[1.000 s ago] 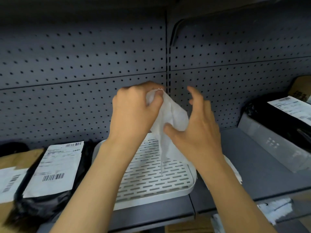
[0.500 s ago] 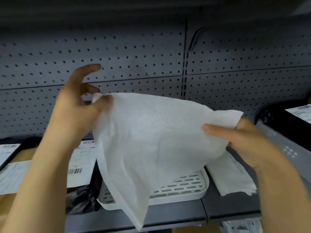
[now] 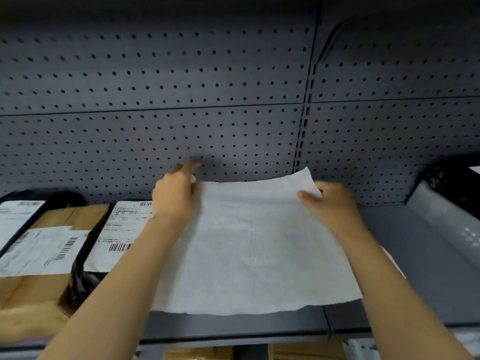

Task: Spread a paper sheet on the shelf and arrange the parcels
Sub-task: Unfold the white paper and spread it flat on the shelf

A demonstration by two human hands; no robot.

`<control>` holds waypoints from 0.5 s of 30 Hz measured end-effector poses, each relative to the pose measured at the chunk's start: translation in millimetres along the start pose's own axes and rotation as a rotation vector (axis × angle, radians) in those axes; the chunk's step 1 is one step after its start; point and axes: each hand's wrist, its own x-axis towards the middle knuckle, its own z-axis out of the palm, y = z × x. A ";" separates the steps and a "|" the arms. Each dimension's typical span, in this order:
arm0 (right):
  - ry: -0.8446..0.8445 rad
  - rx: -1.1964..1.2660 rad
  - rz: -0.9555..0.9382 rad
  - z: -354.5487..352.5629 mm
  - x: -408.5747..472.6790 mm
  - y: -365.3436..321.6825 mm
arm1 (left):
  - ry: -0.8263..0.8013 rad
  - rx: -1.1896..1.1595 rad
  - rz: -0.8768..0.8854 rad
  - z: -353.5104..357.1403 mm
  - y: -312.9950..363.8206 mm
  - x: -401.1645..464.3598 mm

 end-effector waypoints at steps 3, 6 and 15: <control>0.020 -0.151 -0.014 12.8 4.7 8.4 | -0.063 0.035 0.019 23.9 -6.7 0.7; 0.069 -0.325 -0.033 24.5 6.9 17.3 | -0.123 0.106 0.028 38.2 -7.5 2.5; 0.059 -0.495 -0.086 33.0 -5.5 18.7 | -0.227 0.235 0.088 35.8 28.3 -33.6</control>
